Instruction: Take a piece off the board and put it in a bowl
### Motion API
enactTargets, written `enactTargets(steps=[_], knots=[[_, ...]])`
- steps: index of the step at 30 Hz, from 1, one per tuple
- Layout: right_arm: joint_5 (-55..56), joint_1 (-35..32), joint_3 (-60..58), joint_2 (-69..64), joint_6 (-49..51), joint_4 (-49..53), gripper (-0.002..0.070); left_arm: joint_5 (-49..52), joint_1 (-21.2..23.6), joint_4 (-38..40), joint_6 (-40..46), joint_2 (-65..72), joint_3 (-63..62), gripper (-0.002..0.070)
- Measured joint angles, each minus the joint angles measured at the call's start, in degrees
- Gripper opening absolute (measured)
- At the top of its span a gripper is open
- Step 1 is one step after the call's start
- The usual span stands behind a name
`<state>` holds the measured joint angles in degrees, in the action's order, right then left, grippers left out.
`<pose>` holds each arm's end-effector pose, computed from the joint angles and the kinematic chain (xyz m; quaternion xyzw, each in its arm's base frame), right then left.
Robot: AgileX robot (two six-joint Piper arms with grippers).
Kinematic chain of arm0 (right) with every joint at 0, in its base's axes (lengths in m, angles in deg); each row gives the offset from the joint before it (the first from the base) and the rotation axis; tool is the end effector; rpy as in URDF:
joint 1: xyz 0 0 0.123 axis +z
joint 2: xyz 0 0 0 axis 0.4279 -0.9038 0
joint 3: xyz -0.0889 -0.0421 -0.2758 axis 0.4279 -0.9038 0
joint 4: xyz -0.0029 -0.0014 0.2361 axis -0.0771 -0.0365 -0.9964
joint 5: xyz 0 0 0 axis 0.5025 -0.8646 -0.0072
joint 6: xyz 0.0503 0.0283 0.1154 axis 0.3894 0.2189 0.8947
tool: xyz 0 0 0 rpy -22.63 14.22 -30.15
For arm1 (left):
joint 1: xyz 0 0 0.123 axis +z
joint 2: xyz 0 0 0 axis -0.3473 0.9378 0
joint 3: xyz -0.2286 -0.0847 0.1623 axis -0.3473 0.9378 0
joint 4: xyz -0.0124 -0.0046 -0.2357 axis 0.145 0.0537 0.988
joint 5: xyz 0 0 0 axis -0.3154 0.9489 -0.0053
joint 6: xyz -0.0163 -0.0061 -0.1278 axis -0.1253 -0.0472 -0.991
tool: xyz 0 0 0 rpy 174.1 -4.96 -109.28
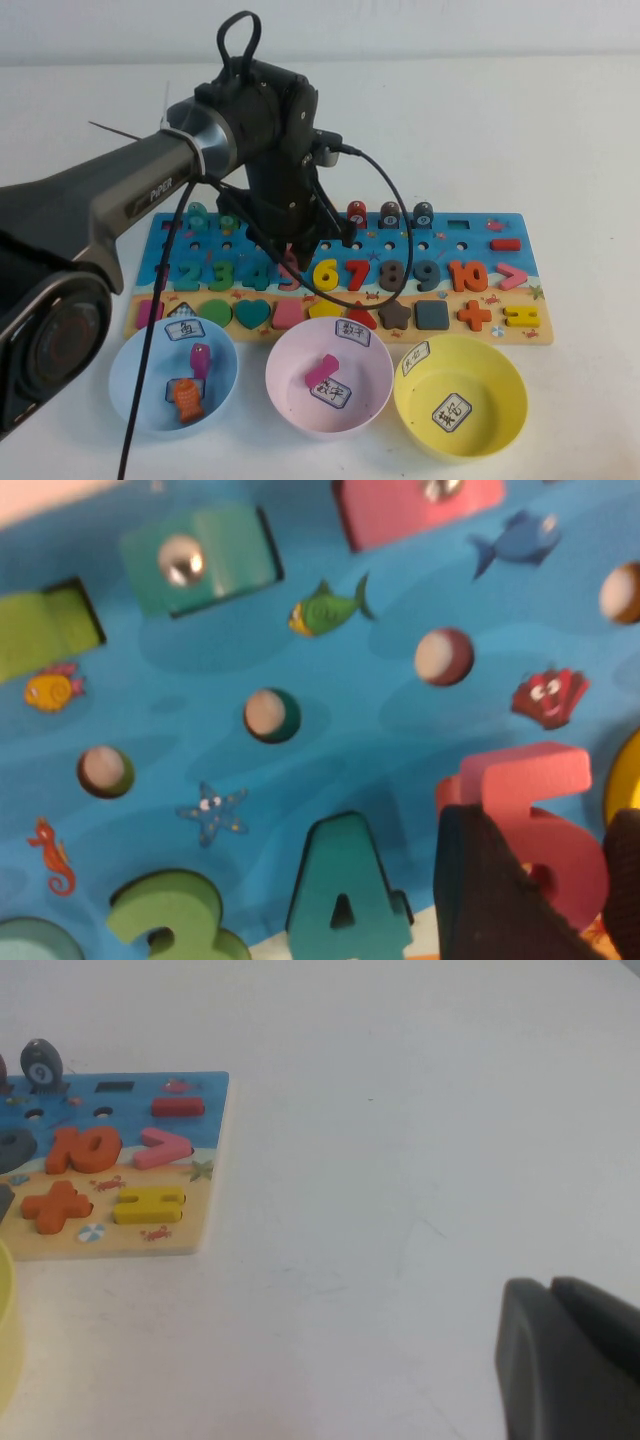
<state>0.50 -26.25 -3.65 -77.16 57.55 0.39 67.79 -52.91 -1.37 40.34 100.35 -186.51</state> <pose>0.0653 0.0026 0.1611 0.0272 0.8023 0.0281 0.5956 0.3926 -0.2428 0.1781 0.1888 0.9772 -0.0095 0.0965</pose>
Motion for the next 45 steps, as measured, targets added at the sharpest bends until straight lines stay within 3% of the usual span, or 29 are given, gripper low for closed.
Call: enactTargets(steps=[11, 17, 22, 30, 35, 40, 43, 45], knots=[[0.00, 0.00, 0.00, 0.00, 0.00, 0.00, -0.0017, 3.09, 0.00, -0.10, 1.64, -0.78, -0.71, 0.0207], [0.00, 0.00, 0.00, 0.00, 0.00, 0.00, -0.0017, 3.42, -0.77, -0.21, 5.32, -7.94, -0.04, 0.0207], [0.00, 0.00, 0.00, 0.00, 0.00, 0.00, -0.0017, 3.42, -4.83, -0.10, 7.75, -17.90, 5.29, 0.0207], [0.00, 0.00, 0.00, 0.00, 0.00, 0.10, -0.0017, 2.58, -16.02, -0.33, 9.11, -24.73, 21.73, 0.0207], [0.00, 0.00, 0.00, 0.00, 0.00, 0.10, -0.0017, -4.78, -17.00, -0.10, 9.21, -23.52, 25.43, 0.0207], [0.00, 0.00, 0.00, 0.00, 0.00, 0.10, -0.0017, -4.24, -17.00, -0.47, 10.63, -19.48, 25.53, 0.0207], [0.00, 0.00, 0.00, 0.00, 0.00, 0.10, -0.0017, -3.27, -17.00, -0.47, 11.77, -17.33, 25.57, 0.0262], [0.00, 0.00, 0.00, 0.00, 0.00, 0.10, -0.0017, -3.24, -17.00, -0.47, 11.77, -16.42, 25.66, 0.0370]])
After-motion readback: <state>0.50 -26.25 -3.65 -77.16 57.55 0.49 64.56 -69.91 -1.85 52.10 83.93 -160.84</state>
